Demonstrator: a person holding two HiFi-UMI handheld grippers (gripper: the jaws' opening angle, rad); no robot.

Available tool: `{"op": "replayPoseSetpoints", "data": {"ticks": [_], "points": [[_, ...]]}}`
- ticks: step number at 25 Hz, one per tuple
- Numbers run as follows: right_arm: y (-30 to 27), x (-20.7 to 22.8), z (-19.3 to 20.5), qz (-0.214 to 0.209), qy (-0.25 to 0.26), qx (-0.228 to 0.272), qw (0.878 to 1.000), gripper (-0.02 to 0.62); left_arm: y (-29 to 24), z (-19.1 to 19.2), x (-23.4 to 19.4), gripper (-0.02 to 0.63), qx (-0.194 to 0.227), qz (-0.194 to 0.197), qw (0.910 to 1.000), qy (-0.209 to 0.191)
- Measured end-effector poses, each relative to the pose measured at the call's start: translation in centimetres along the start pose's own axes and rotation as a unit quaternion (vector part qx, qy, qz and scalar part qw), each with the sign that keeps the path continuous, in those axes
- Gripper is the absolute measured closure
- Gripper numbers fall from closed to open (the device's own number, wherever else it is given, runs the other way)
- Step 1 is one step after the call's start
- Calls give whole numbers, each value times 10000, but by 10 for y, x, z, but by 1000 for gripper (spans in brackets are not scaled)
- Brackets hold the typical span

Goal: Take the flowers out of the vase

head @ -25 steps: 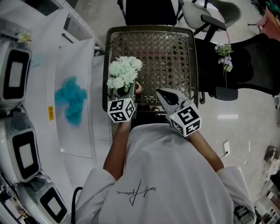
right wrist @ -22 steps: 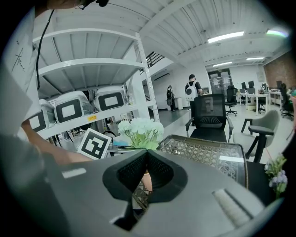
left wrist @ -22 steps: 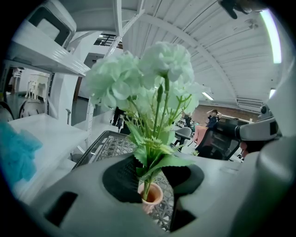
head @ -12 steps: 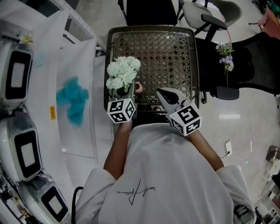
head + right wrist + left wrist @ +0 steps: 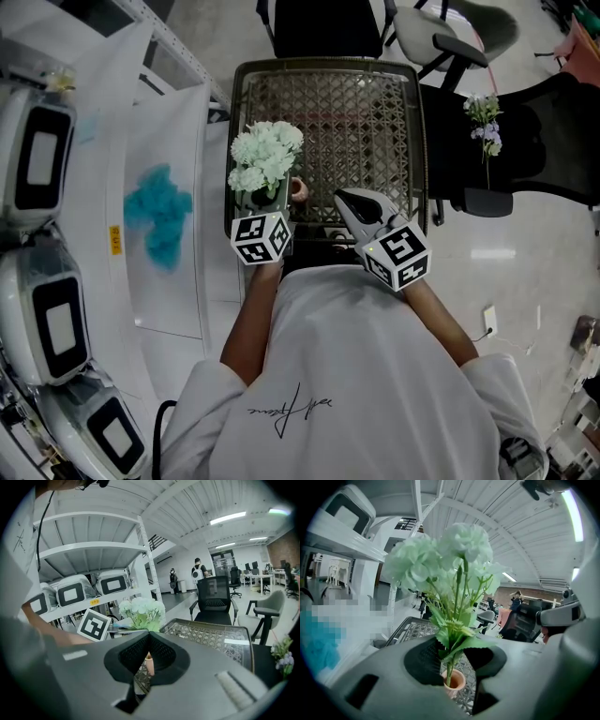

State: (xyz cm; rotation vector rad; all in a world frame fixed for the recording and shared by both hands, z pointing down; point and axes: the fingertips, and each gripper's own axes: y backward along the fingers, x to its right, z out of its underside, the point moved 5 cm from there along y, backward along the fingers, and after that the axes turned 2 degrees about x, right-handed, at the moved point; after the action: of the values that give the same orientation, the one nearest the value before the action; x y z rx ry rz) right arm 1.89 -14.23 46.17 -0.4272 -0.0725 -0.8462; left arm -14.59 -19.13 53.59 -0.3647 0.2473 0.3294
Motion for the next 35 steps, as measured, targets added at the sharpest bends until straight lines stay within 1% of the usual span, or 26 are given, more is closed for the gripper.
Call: {"op": "replayPoseSetpoints", "data": {"ticks": [10, 18, 23, 31, 35], "points": [[1, -1, 2, -15, -49, -25, 10000, 588, 3, -8, -4, 485, 92, -25, 10000, 14], [0, -1, 2, -53, -34, -34, 10000, 588, 7, -20, -3, 488, 256, -45, 9997, 1], [2, 3, 4, -37, -115, -56, 9999, 588, 5, -23, 0, 489, 256, -69, 9996, -16], [4, 7, 4, -23, -166, -17, 9999, 588, 7, -31, 8, 494, 331, -8, 9995, -8], [6, 9, 5, -48, -221, -14, 9997, 588, 8, -40, 13, 494, 428, 105, 9990, 64]]}}
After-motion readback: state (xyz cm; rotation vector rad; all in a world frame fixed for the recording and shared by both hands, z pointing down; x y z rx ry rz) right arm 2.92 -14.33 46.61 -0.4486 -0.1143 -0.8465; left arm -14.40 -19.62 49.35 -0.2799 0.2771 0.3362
